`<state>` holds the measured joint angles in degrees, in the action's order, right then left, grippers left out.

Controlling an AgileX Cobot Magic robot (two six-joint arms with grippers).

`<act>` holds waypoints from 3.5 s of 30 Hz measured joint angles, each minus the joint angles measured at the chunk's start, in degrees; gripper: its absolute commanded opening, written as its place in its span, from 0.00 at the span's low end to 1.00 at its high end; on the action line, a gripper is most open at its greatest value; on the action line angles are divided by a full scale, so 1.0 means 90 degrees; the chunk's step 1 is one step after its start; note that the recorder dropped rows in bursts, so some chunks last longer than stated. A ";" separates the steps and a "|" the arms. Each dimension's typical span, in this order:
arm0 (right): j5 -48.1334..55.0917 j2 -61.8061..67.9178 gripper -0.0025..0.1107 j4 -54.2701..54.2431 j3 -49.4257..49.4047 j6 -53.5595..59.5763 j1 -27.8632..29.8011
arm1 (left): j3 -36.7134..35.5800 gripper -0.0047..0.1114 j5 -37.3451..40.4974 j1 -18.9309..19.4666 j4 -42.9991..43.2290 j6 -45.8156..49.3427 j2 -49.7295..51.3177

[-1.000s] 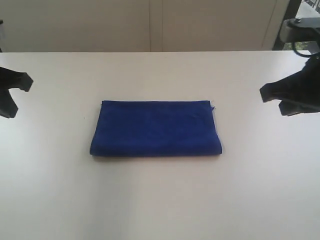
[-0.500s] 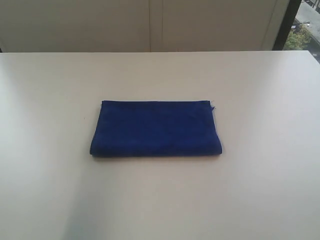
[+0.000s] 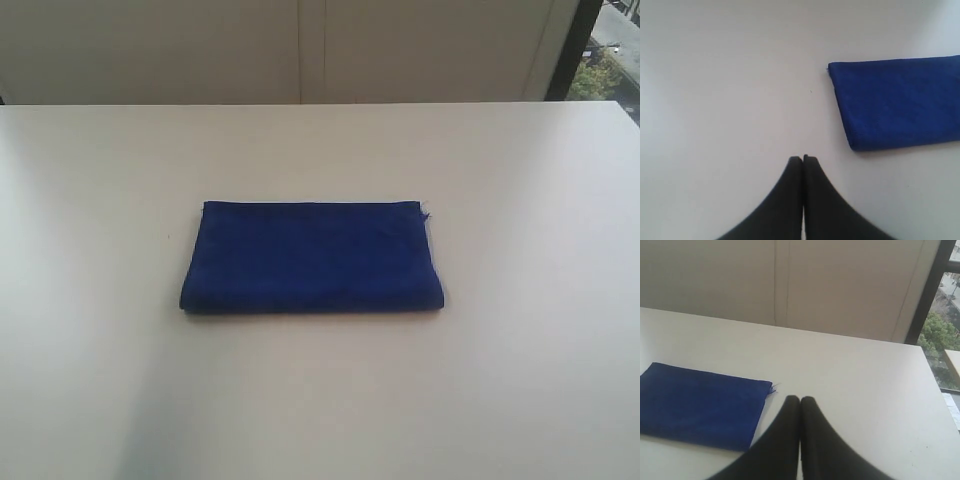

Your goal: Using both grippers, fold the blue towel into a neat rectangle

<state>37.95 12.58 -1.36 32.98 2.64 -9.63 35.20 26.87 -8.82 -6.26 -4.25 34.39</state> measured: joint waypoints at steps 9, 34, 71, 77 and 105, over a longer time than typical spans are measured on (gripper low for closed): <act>0.0000 -0.0010 0.02 0.0000 0.0000 -0.0012 0.0000 | 0.0000 0.04 -0.0011 0.0000 0.0011 0.0024 0.0000; 0.0102 -0.1231 0.02 0.0000 -0.0025 -0.0012 0.0759 | 0.0000 0.04 -0.0011 0.0000 0.0011 0.0024 0.0000; -0.1178 -0.1367 0.02 0.0000 -0.2583 -0.0012 0.0783 | 0.0000 0.04 -0.0038 0.0000 0.0011 0.0024 0.0000; -0.1178 -0.1367 0.02 0.0000 -0.2583 -0.0012 0.0783 | 0.0000 0.04 -0.0047 0.0000 0.0011 0.0024 0.0000; -0.1838 -0.1367 0.02 0.0276 -0.3622 -0.0012 0.0783 | 0.0000 0.04 -0.0052 0.0000 0.0011 0.0024 0.0000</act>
<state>21.41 0.28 1.12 0.39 2.53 -2.58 35.20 26.40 -8.82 -6.15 -4.03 34.39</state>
